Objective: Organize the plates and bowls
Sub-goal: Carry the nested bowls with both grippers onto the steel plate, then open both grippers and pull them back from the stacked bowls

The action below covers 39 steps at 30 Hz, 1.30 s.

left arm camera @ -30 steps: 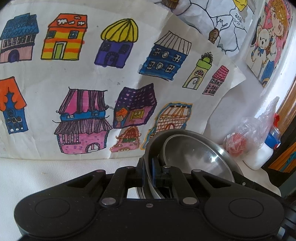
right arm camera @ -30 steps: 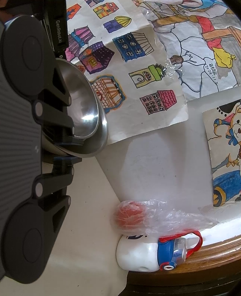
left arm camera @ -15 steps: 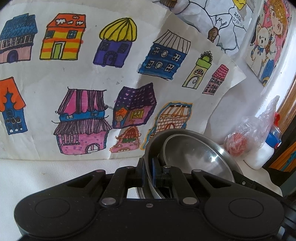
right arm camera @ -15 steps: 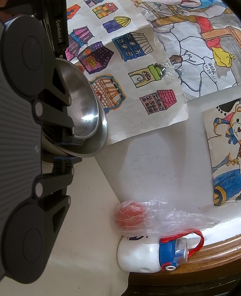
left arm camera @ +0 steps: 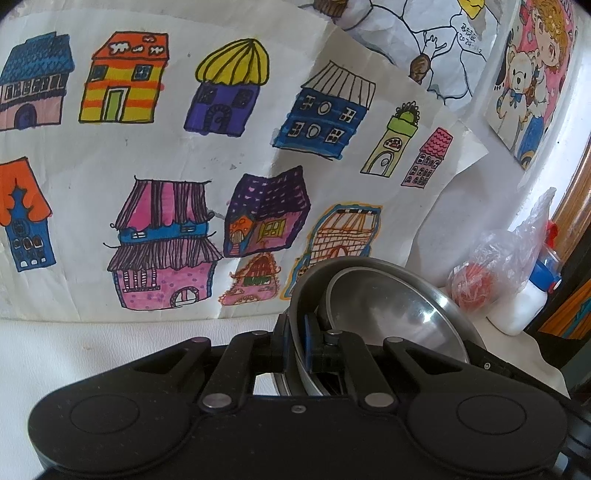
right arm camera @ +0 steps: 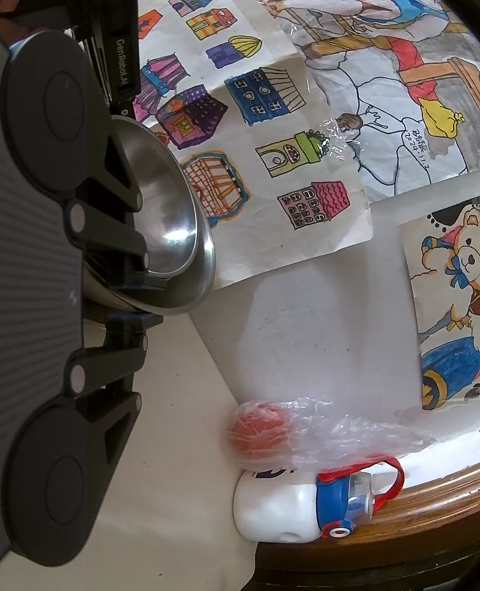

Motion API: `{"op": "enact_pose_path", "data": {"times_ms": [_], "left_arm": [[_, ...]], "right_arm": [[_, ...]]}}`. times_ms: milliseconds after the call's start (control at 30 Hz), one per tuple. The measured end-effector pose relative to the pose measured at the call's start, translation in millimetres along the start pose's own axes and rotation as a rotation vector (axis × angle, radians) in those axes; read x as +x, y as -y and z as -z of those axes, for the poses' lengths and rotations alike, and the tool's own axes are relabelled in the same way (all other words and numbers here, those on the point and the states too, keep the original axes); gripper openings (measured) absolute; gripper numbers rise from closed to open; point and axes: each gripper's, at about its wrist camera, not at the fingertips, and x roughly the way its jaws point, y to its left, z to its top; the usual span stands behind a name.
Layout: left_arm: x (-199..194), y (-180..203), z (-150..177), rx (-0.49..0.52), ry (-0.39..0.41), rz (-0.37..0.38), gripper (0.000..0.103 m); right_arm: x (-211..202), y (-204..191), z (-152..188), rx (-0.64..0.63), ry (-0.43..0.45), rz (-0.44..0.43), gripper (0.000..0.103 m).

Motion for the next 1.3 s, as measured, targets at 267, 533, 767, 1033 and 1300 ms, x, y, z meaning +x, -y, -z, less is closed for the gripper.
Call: {"op": "enact_pose_path", "data": {"times_ms": [267, 533, 767, 1033, 1300], "left_arm": [[-2, -5, 1, -0.009, 0.003, 0.02, 0.012], [-6, -10, 3, -0.025, 0.01, 0.025, 0.022], [-11, -13, 4, -0.037, 0.012, 0.022, 0.028], [-29, -13, 3, -0.039, 0.051, 0.021, 0.047], [-62, -7, 2, -0.015, 0.104, 0.049, 0.062]], "right_arm": [[-5, -1, 2, -0.046, 0.028, 0.011, 0.017], [-9, 1, 6, -0.053, 0.049, 0.02, 0.024], [-14, 5, 7, -0.052, 0.06, 0.029, 0.033], [-36, 2, 7, -0.067, 0.105, 0.012, 0.058], [-70, -7, 4, -0.089, 0.162, 0.006, 0.068]]}}
